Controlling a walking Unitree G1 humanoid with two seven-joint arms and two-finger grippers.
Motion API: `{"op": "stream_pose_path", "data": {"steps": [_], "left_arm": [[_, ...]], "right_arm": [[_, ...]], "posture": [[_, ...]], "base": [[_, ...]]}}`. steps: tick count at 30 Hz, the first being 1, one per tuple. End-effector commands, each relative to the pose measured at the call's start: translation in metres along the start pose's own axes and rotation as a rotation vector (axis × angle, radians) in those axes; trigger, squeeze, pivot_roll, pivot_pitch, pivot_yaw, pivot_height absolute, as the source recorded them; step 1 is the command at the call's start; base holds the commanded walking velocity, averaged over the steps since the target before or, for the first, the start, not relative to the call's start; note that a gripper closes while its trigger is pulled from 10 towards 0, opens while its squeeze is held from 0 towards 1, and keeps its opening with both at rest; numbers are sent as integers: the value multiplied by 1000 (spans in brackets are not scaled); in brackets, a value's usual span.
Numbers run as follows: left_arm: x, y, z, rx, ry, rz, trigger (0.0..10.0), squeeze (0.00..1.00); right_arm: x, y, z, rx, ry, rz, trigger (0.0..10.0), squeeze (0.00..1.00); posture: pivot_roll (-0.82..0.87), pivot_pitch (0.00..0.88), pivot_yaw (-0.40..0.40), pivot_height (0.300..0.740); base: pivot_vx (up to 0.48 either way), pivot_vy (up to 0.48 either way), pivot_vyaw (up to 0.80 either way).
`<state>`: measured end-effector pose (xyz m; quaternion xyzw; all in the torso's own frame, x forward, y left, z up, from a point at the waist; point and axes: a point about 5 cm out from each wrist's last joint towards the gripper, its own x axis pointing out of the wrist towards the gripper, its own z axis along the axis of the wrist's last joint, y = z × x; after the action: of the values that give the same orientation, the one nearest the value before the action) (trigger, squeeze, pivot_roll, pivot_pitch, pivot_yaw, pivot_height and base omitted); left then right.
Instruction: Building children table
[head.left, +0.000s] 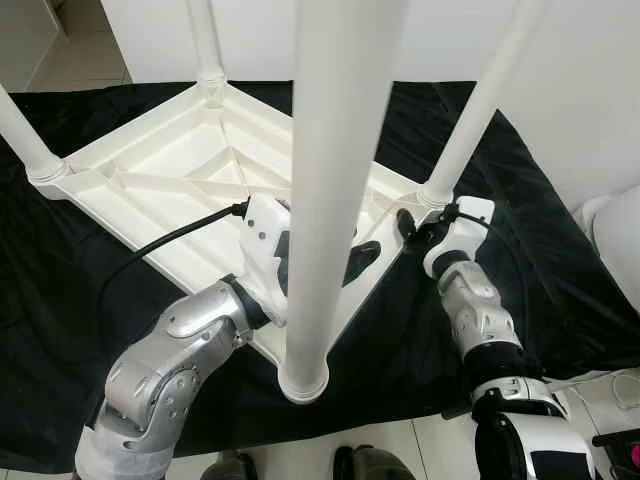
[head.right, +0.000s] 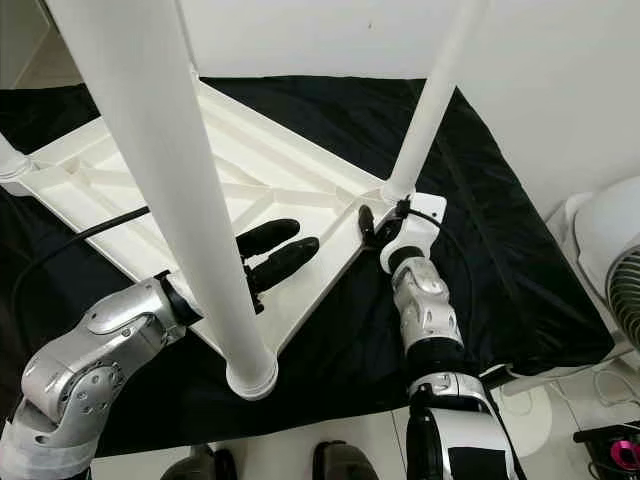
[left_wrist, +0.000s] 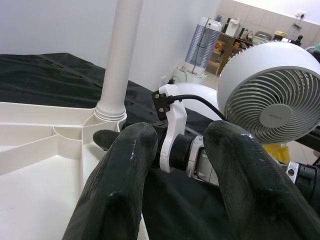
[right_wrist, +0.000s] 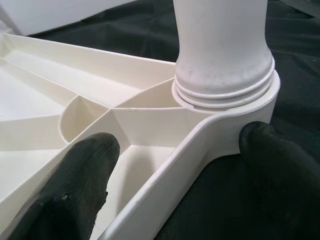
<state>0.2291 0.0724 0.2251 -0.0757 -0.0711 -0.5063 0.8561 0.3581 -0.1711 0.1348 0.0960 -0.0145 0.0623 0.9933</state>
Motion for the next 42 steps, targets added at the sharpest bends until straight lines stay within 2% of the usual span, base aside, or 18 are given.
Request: {"op": "stream_pose_path", "data": {"steps": [1,5,8,10,12,14,15,17,18,20,21,24,30,33,34,35,36,42], "left_arm": [[0,-2,4,8,-3,-17,10000,0],[-2,8,4,52,17,18,10000,0],[-5,19,1,100,44,64,10000,0],[-5,19,1,100,44,64,10000,0],[-6,26,2,115,41,99,10000,0],[-9,42,3,159,43,176,10000,0],[-9,42,3,159,43,176,10000,0],[-17,59,3,193,69,231,10000,0],[-17,59,3,193,69,231,10000,0],[-25,69,1,209,108,239,10000,0],[-25,69,1,209,108,239,10000,0],[-35,73,-5,243,201,176,10000,0],[-46,87,-18,267,314,168,10000,0],[-53,91,-25,268,368,124,10000,0],[-57,91,-29,296,412,71,10000,953],[-57,91,-29,296,412,71,10000,953],[-62,92,-32,317,445,25,10000,1000],[-74,98,-36,314,551,-77,10000,1000]], "right_arm": [[-1,9,-6,10,12,68,10000,0],[-5,2,-6,-47,-28,25,10000,0],[-11,-9,2,-46,-107,-46,10000,0],[-11,-9,2,-46,-107,-46,10000,0],[-14,-13,4,-35,-136,-65,10000,0],[-27,-23,9,-41,-188,-108,10000,0],[-27,-23,9,-41,-188,-108,10000,0],[-44,-31,12,-52,-225,-116,10000,0],[-44,-31,12,-52,-225,-116,10000,0],[-55,-34,14,-68,-239,-102,10000,0],[-55,-34,14,-68,-239,-102,10000,0],[-69,-34,14,-114,-220,-41,10000,0],[-82,-33,18,-154,-208,53,10000,0],[-90,-31,22,-167,-200,105,10000,0],[-93,-30,23,-179,-193,127,10000,0],[-93,-30,23,-179,-193,127,10000,0],[-97,-29,24,-187,-183,141,10000,0],[-104,-27,22,-196,-156,150,10000,0]], "posture": [[-41,129,17,740],[-45,127,12,740],[-47,128,10,740],[-47,128,10,740],[-49,127,10,740],[-54,128,9,740],[-54,128,9,740],[-62,130,13,740],[-62,130,13,740],[-62,130,13,740],[-62,130,13,740],[-69,129,18,740],[-76,127,27,740],[-76,125,29,740],[-75,125,29,740],[-75,125,29,740],[-74,123,29,740],[-75,124,36,740]], "base": [[0,0,0],[0,0,0],[0,0,0],[0,0,0],[0,0,0],[0,0,0],[0,0,0],[0,0,0],[0,0,0],[0,0,0],[0,0,0],[0,0,0],[0,0,0],[0,0,0],[0,0,0],[0,0,0],[0,0,0],[0,0,0]]}}
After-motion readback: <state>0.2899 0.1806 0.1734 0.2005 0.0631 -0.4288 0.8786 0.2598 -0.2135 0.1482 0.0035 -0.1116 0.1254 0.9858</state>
